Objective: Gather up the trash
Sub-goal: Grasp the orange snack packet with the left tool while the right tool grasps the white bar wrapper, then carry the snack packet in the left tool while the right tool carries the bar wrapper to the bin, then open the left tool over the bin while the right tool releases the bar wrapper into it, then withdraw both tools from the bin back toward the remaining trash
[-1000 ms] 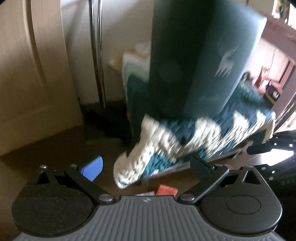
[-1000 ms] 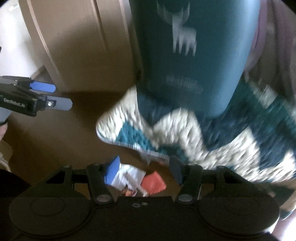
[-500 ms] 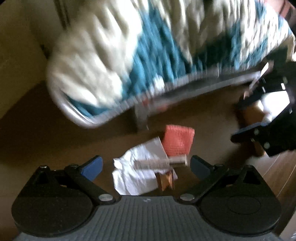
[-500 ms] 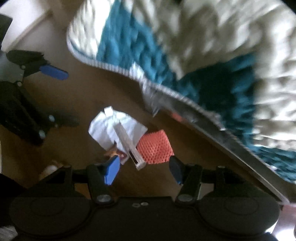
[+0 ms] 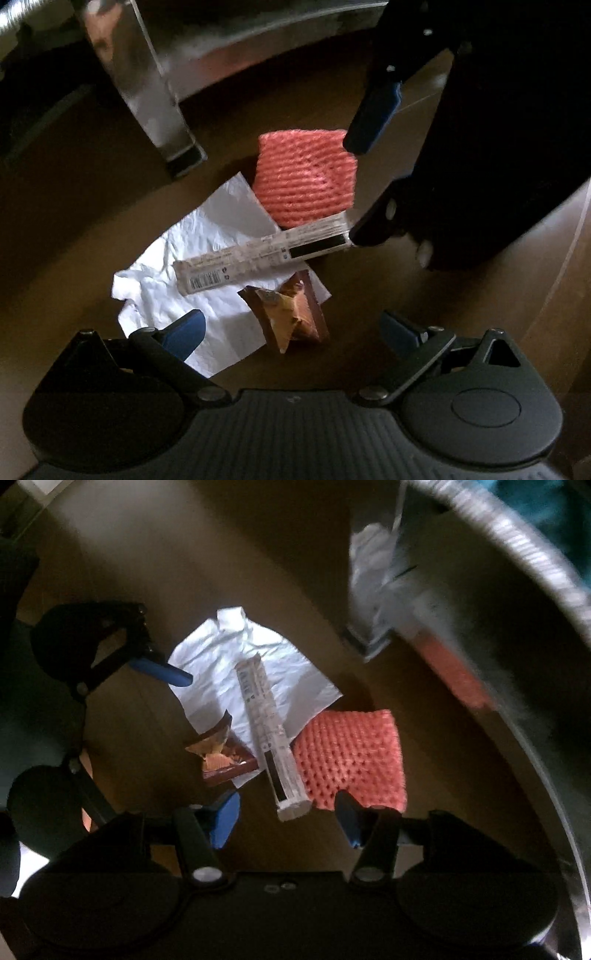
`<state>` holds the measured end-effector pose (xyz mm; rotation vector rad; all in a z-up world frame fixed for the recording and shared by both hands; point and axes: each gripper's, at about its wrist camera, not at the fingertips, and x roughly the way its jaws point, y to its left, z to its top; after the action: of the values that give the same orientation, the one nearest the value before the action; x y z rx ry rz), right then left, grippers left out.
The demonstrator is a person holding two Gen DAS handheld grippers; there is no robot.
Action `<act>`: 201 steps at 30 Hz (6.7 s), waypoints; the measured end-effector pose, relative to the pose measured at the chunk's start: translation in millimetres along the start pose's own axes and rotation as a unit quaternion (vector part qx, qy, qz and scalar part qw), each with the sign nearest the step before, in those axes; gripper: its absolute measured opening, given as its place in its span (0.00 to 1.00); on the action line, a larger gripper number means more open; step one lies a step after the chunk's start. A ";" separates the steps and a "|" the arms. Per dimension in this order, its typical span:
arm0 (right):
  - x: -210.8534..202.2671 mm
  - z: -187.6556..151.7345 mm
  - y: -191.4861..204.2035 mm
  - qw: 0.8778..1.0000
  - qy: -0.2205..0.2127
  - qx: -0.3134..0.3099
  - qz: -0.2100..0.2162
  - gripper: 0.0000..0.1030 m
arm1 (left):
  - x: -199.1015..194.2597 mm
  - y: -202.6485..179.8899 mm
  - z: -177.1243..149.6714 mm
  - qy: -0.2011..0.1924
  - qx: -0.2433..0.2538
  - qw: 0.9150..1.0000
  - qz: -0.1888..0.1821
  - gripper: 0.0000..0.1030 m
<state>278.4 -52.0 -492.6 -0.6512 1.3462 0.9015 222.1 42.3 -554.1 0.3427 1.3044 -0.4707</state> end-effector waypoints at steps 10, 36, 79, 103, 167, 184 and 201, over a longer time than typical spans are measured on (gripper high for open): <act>47.7 23.0 4.0 0.999 0.021 -0.031 0.010 0.34 | 31.4 -4.0 -2.8 0.021 -0.024 0.999 0.002 0.76; -15.2 24.0 31.1 1.000 -0.013 -0.013 -0.011 0.17 | -17.6 24.6 -8.7 -0.014 -0.081 0.997 -0.006 0.40; -529.9 -36.6 125.5 0.887 -0.429 0.121 -0.122 0.16 | -548.9 30.2 53.5 -0.356 -0.141 0.905 0.188 0.40; -611.9 11.3 -27.7 0.822 -0.479 0.225 -0.213 0.16 | -600.3 -9.7 271.7 -0.374 -0.112 0.909 0.145 0.40; -615.3 -52.9 63.0 0.866 -0.442 0.176 -0.155 0.53 | -623.8 -18.0 185.5 -0.336 -0.142 0.925 0.111 0.77; -472.8 -64.3 64.7 0.918 -0.345 0.174 -0.093 0.56 | -533.1 33.6 68.6 -0.339 -0.199 0.917 0.063 0.98; -210.7 -36.4 2.9 0.953 -0.180 0.235 -0.062 0.56 | -267.5 106.3 16.6 -0.172 -0.214 0.960 0.048 0.98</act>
<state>258.9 -116.8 -289.9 -0.1857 1.1175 0.5340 239.5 162.2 -292.5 -0.0403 1.0087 -0.1459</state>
